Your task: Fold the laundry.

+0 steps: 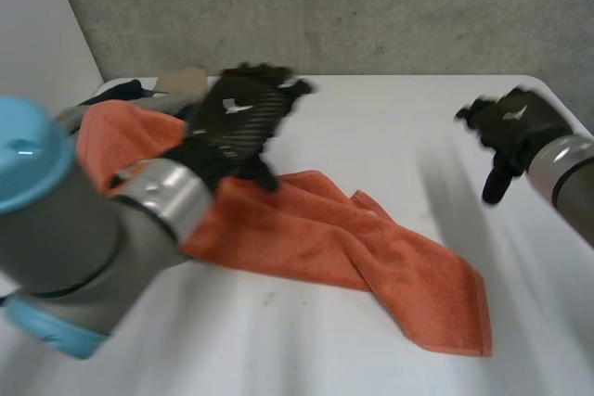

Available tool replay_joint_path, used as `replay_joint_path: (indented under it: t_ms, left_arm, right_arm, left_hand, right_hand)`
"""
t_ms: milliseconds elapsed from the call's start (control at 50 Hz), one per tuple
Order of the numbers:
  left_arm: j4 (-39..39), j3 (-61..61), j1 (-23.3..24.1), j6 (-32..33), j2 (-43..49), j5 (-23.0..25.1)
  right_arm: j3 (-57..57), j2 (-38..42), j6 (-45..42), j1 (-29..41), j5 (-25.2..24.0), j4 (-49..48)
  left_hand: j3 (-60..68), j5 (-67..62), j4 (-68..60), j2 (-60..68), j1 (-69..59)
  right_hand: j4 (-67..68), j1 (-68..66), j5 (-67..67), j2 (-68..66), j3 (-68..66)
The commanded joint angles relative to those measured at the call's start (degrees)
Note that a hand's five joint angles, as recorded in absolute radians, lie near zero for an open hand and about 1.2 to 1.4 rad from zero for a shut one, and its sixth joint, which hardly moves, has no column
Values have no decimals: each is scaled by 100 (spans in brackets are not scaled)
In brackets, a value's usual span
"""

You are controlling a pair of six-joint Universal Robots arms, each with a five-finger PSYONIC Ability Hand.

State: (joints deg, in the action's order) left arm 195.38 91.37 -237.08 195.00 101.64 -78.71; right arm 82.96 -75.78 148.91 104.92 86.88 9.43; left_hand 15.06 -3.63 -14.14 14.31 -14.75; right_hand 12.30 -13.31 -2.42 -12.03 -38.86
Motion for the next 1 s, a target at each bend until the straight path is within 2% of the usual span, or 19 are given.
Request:
replay_joint_path:
  t_ms: [20,120,180,260,380,440,480,520,540,560,640,800,880,1000]
  left_arm:
    - [-166,1119,-1619,765,-408,83]
    - [-369,1252,-2263,1233,-241,241]
    - [-387,1235,-2517,1522,126,565]
    - [-395,1138,-2658,1812,557,839]
    - [-352,1006,-2712,2296,954,848]
    - [-343,988,-2685,2612,1086,796]
    - [-343,980,-2668,2788,1104,743]
    - [-343,971,-2650,2841,1104,708]
    - [-343,953,-2624,2833,1095,673]
    - [-343,953,-2606,2824,1095,655]
    - [-325,944,-2378,2789,999,629]
    - [-308,909,-1579,2508,77,383]
    - [-308,681,-1139,1876,-477,268]
    - [-316,154,-664,400,-996,303]
  right_arm:
    - [764,-68,-336,441,-259,569]
    - [1564,-51,-152,748,-303,-150]
    - [2039,-24,129,933,-268,-915]
    - [2373,-16,551,1030,-251,-1487]
    - [2461,195,1079,1258,-251,-1638]
    - [2418,327,1088,1258,-259,-1673]
    - [2409,397,1088,1241,-250,-1734]
    - [2409,476,1088,1197,-233,-1857]
    - [2409,494,1088,1188,-233,-1892]
    - [2409,503,1088,1162,-233,-1936]
    - [2374,503,1062,1136,-250,-1963]
    - [2189,214,913,899,-233,-1814]
    - [2093,-533,448,477,-233,-1506]
    - [1742,-1499,25,-165,-347,-1339]
  left_hand:
    - [-64,-79,-28,10,33]
    - [104,-247,-196,179,-135]
    - [338,-481,-430,412,-369]
    - [1076,-1219,-1168,1150,-1107]
    - [1836,-1979,-1928,1910,-1867]
    - [2759,-2902,-2851,2834,-2790]
    - [4053,-4195,-4144,4127,-4083]
    - [4726,-4869,-4818,4801,-4757]
    - [5730,-5872,-5821,5804,-5760]
    - [6206,-6348,-6297,6280,-6237]
    - [6494,-6637,-6586,6569,-6525]
    - [6494,-6637,-6586,6569,-6525]
    - [6494,-6637,-6586,6569,-6525]
    - [6494,-6637,-6586,6569,-6525]
  right_hand:
    - [-230,331,242,203,2886]
    - [-230,331,242,203,2886]
    - [-230,331,242,203,2886]
    - [148,-47,-137,-176,2508]
    - [485,-383,-473,-512,2171]
    - [753,-651,-741,-780,1903]
    - [1055,-954,-1043,-1082,1601]
    - [2213,-2112,-2202,-2241,443]
    - [2734,-2632,-2722,-2761,-78]
    - [4038,-3937,-4026,-4065,-1382]
    - [6764,-6663,-6752,-6791,-4108]
    - [6770,-6669,-6758,-6797,-4114]
    - [6770,-6669,-6758,-6797,-4114]
    - [6770,-6669,-6758,-6797,-4114]
